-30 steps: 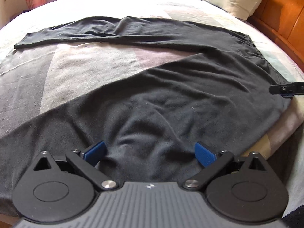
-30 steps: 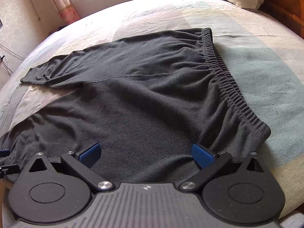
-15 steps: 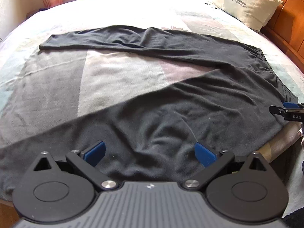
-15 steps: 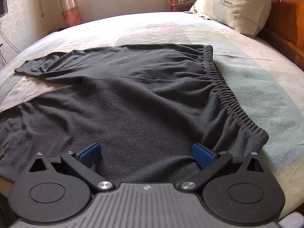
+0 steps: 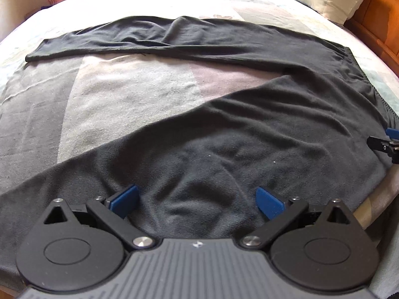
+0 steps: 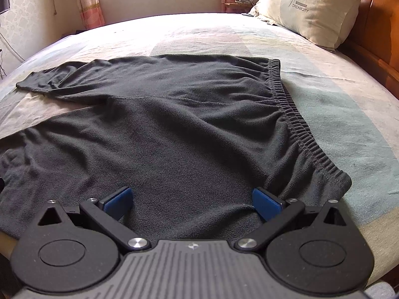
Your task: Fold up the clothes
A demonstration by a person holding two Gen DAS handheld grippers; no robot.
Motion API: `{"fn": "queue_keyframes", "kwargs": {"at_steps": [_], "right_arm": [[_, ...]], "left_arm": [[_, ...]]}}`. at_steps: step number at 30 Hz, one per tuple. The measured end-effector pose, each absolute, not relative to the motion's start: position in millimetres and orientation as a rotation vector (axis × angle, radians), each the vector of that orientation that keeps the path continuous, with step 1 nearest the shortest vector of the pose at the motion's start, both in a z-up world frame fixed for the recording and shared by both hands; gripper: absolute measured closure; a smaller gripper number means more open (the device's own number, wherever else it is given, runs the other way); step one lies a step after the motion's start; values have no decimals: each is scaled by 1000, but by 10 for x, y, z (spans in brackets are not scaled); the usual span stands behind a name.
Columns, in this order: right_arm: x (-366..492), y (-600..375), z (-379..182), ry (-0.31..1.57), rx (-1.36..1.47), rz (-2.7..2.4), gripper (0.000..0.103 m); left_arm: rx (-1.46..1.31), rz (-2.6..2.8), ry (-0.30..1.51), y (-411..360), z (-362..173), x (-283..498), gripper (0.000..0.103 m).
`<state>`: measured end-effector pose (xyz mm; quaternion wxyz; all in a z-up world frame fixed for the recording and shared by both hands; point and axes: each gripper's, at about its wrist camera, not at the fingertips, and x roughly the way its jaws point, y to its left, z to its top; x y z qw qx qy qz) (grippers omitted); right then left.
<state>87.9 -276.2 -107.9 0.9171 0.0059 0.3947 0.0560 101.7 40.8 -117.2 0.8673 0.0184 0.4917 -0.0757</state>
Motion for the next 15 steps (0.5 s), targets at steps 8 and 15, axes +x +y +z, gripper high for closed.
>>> {"fn": "queue_keyframes", "kwargs": {"at_steps": [8, 15], "right_arm": [[886, -2734, -1087, 802, 6, 99, 0], [889, -2736, -1080, 810, 1, 98, 0]], "left_arm": [[-82, -155, 1026, 514, -915, 1084, 3], [-181, -195, 1085, 451, -1082, 1073, 3]]}}
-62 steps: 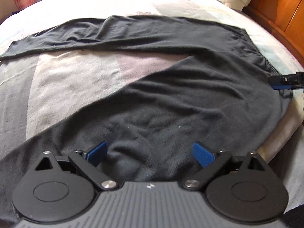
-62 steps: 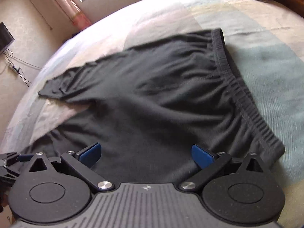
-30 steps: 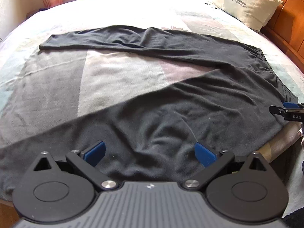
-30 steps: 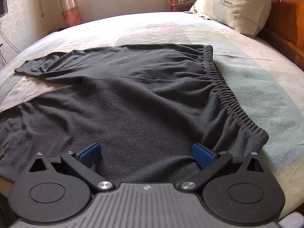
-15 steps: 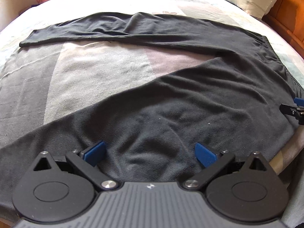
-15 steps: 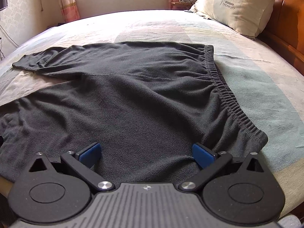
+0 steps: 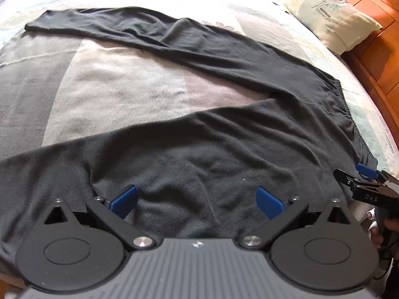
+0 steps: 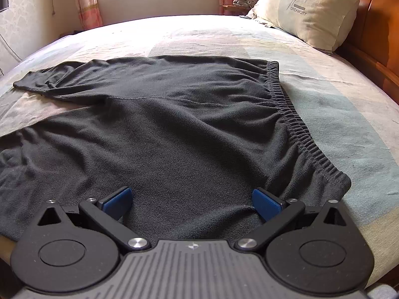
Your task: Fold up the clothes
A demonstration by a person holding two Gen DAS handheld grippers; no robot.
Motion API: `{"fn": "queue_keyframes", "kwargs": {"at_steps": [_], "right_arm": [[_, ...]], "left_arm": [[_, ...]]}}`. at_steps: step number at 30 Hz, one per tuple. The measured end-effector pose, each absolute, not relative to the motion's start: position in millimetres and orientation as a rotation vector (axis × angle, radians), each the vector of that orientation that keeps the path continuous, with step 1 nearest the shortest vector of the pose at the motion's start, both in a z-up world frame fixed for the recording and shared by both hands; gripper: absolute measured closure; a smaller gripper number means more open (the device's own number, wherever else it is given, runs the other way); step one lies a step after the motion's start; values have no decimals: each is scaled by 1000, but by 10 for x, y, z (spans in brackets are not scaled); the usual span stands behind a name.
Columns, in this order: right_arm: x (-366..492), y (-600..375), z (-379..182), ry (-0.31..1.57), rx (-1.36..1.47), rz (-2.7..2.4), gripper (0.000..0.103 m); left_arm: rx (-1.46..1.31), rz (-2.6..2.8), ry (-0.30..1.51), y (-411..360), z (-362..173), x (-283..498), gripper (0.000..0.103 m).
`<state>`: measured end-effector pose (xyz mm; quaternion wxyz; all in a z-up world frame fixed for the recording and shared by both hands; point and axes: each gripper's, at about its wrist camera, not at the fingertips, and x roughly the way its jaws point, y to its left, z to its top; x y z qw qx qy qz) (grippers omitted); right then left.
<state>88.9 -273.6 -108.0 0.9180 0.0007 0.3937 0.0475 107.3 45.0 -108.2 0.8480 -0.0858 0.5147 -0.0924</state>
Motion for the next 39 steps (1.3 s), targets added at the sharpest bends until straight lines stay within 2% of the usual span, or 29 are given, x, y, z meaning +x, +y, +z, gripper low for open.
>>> {"fn": "queue_keyframes", "kwargs": {"at_steps": [13, 25, 31, 39], "right_arm": [[905, -2728, -1072, 819, -5, 98, 0], [958, -2691, -1045, 859, -9, 79, 0], [971, -2677, -1042, 869, -8, 66, 0], [970, -2675, -1042, 868, -6, 60, 0]], "left_arm": [[-192, -115, 1063, 689, -894, 891, 3], [-270, 97, 1143, 1724, -1068, 821, 3], [-310, 60, 1104, 2105, -894, 786, 3], [-472, 2, 1052, 2380, -1152, 569, 2]]}}
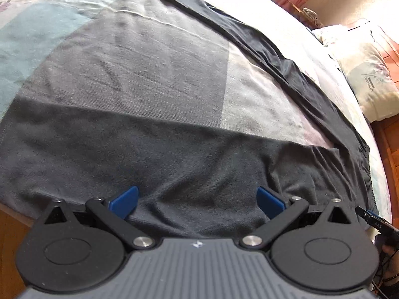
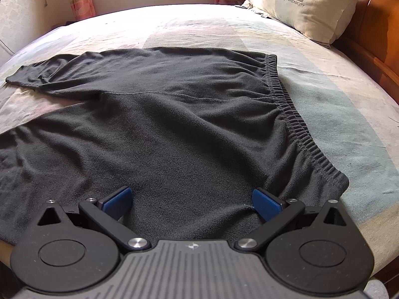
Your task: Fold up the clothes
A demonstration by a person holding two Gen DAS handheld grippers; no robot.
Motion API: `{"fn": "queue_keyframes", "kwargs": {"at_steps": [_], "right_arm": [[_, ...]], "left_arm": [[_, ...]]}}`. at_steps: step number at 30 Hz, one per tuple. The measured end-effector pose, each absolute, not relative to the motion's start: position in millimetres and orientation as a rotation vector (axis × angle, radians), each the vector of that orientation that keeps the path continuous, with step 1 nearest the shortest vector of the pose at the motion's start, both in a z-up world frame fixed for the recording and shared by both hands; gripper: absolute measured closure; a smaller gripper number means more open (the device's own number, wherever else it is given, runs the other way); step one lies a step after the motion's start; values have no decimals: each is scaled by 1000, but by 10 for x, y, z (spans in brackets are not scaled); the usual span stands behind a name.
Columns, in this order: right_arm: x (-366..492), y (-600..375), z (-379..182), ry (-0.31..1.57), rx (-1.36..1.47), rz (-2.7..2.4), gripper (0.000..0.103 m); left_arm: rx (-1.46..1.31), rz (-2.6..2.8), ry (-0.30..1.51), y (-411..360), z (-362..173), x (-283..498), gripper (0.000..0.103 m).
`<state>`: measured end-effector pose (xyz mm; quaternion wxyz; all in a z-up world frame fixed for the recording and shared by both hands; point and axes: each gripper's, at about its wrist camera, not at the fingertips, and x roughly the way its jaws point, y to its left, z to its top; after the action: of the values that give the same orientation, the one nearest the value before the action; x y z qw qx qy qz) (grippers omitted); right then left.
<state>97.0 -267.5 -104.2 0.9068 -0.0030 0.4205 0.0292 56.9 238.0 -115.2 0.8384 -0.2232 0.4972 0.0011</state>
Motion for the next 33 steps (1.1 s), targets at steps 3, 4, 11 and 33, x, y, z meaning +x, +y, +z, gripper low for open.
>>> {"fn": "queue_keyframes", "kwargs": {"at_steps": [3, 4, 11, 33], "right_arm": [[970, -2676, -1042, 868, -6, 60, 0], [970, -2677, -1042, 868, -6, 60, 0], [968, -2667, -1043, 865, -5, 53, 0], [954, -2674, -1042, 858, -4, 60, 0]], "left_arm": [[-474, 90, 1035, 2518, -1102, 484, 2], [-479, 119, 1029, 2561, -1080, 459, 2], [-479, -55, 987, 2318, -1008, 384, 2], [-568, 99, 969, 2833, -1160, 79, 1]]}}
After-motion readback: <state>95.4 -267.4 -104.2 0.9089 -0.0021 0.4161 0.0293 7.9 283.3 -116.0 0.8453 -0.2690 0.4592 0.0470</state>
